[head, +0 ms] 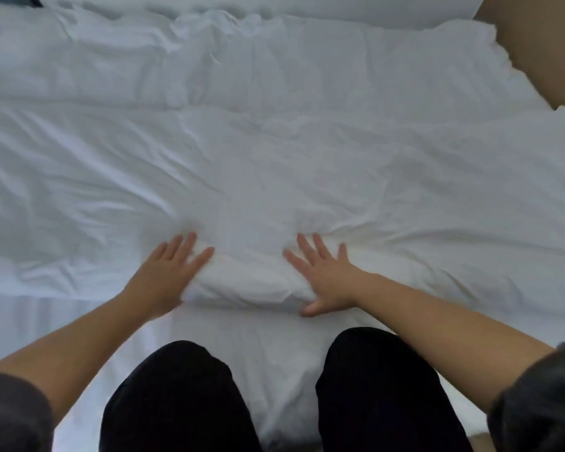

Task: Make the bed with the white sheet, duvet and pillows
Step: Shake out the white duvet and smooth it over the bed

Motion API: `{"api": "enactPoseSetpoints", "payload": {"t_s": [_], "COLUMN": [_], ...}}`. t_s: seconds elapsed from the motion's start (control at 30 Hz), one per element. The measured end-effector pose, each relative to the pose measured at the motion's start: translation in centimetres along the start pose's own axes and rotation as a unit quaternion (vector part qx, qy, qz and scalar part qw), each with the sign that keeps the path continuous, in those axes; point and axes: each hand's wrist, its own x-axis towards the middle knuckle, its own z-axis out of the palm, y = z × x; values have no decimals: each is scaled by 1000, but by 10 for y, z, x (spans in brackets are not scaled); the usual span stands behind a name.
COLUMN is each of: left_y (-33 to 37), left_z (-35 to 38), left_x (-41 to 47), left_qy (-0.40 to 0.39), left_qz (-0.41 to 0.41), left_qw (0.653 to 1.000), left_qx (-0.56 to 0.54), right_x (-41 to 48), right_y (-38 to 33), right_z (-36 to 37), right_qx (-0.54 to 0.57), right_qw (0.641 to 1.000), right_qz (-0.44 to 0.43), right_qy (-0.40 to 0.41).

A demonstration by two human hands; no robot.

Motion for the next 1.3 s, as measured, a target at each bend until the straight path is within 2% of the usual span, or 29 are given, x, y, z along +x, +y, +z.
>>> {"api": "enactPoseSetpoints", "payload": {"t_s": [0.1,0.2,0.27,0.33,0.4,0.43,0.47,0.53,0.63,0.7,0.83,0.9,1.1,1.3], "left_y": [-20,-22,-22,-21,-26,-32,-38,-45,-41,-35,-51,-52,-35,-5], "left_z": [14,23,29,28,28,25,25,30,47,60,52,42,8,-26], "left_x": [-22,-37,-48,-57,-59,-58,-55,-47,-33,-25,3,17,68,165], "left_qy": [-11,51,72,54,-20,-70,-84,-76,-38,-30,-28,-27,16,10], "left_qz": [-89,-62,-17,18,26,24,18,-43,-192,-252,-337,-339,-272,-256], "left_qw": [995,994,994,989,987,985,983,975,955,948,916,912,926,938], "left_qx": [-38,-76,-83,-138,-156,-157,-162,-204,-225,-190,-214,-229,-262,-232], "right_x": [35,49,45,37,33,38,46,65,79,82,106,115,121,125], "right_y": [-62,-84,-78,-70,-70,-72,-74,-79,-86,-87,-70,-57,-7,93], "right_z": [4,-5,-17,-27,-37,-41,-44,-41,-2,20,0,-9,-44,-64], "right_qx": [-48,-122,-141,-110,-38,2,43,84,-2,-30,-34,-43,-25,24], "right_qw": [998,989,985,988,993,995,996,996,994,991,983,976,967,954], "right_qz": [-2,-16,-78,-106,-80,-64,-49,-13,31,47,81,111,171,241], "right_qy": [41,84,55,-13,-72,-72,-53,14,101,122,163,184,190,179]}}
